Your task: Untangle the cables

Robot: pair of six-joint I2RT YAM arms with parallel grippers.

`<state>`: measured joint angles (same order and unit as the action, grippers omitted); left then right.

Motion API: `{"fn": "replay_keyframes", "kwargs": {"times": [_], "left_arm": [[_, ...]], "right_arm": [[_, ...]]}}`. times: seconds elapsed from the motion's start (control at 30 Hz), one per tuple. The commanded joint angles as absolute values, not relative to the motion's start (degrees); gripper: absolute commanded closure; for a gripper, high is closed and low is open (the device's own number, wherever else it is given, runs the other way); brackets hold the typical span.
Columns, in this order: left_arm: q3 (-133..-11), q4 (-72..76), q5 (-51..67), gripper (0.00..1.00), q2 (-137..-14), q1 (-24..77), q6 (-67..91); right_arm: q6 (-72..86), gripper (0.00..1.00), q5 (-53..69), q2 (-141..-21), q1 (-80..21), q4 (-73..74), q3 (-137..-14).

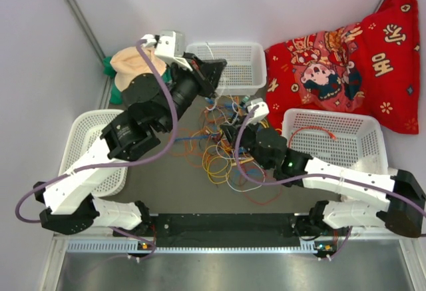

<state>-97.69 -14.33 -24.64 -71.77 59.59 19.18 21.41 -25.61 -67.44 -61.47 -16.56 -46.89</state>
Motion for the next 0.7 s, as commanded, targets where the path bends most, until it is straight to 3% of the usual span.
{"fn": "replay_keyframes", "kwargs": {"times": [0.0,0.23,0.6,0.63,0.67], "left_arm": [[-105.5,-10.2,-29.9,1.0,-70.8,59.5,13.7],[-111.6,-7.3,-32.0,1.0,-72.8,59.4,8.8],[-127.4,-10.2,-30.1,1.0,-79.6,59.4,6.0],[-128.2,-10.3,-30.1,1.0,-80.2,59.5,5.9],[-128.9,-10.3,-29.9,1.0,-80.4,59.5,5.7]], "right_arm": [[25.7,1.0,-30.2,-58.7,-61.0,-10.2,-42.8],[32.8,1.0,-31.8,-48.5,-61.0,1.5,-34.0],[43.2,1.0,-28.3,-45.9,-61.0,10.2,-26.2],[43.5,0.99,-27.6,-45.6,-61.0,10.0,-25.1],[43.6,0.91,-27.2,-45.1,-61.0,9.5,-25.0]]}}
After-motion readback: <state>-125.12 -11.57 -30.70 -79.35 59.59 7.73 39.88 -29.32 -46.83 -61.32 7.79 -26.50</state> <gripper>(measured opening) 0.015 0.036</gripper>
